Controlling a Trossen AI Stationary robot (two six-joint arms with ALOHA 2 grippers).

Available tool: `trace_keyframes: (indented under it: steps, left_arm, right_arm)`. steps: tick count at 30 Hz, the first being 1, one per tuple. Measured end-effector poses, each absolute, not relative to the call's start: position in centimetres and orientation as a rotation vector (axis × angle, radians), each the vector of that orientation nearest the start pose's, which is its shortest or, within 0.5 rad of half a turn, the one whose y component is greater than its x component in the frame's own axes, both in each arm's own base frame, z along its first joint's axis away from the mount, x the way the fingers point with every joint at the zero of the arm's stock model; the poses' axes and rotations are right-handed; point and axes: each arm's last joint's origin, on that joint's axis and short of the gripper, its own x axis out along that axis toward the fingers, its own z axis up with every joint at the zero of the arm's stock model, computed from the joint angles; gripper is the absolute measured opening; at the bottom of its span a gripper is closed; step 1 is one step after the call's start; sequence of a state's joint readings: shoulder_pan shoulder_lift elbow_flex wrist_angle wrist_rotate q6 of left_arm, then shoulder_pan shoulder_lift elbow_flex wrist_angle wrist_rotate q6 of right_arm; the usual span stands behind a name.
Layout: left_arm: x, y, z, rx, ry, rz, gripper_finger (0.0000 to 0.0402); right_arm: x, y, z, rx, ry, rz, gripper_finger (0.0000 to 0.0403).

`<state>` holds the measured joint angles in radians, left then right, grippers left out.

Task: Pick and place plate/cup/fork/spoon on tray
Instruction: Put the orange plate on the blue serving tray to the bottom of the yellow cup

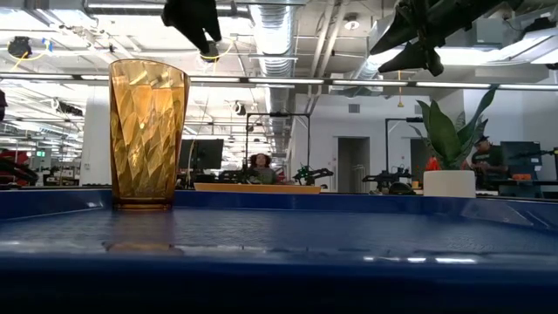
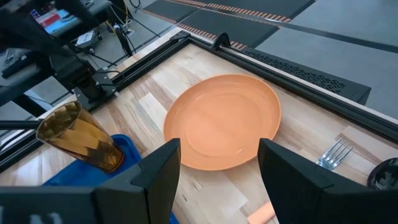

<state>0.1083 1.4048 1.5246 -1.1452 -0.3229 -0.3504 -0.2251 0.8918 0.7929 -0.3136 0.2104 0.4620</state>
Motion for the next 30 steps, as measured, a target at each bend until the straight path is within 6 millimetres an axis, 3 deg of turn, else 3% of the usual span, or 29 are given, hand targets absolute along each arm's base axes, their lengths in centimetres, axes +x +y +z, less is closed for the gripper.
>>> trace_keyframes:
  steps: [6,13,17,30]
  left_arm:
    - [25.6,7.3,35.0,-0.273,0.862,0.688,0.0291]
    - [22.4,10.9,30.3,-0.414,0.721,0.845,0.0291]
    - [21.8,12.2,27.3,-0.511,0.675,0.897,0.0291]
    - [23.9,14.7,19.1,-0.601,0.833,0.934,0.0291]
  right_arm:
    - [18.6,-4.9,30.6,0.451,0.310,-0.518,0.0240]
    - [18.5,-4.9,30.5,0.450,0.321,-0.521,0.0240]
    - [18.5,-4.9,30.5,0.450,0.323,-0.521,0.0240]
    - [18.5,-4.9,30.5,0.451,0.325,-0.522,0.0240]
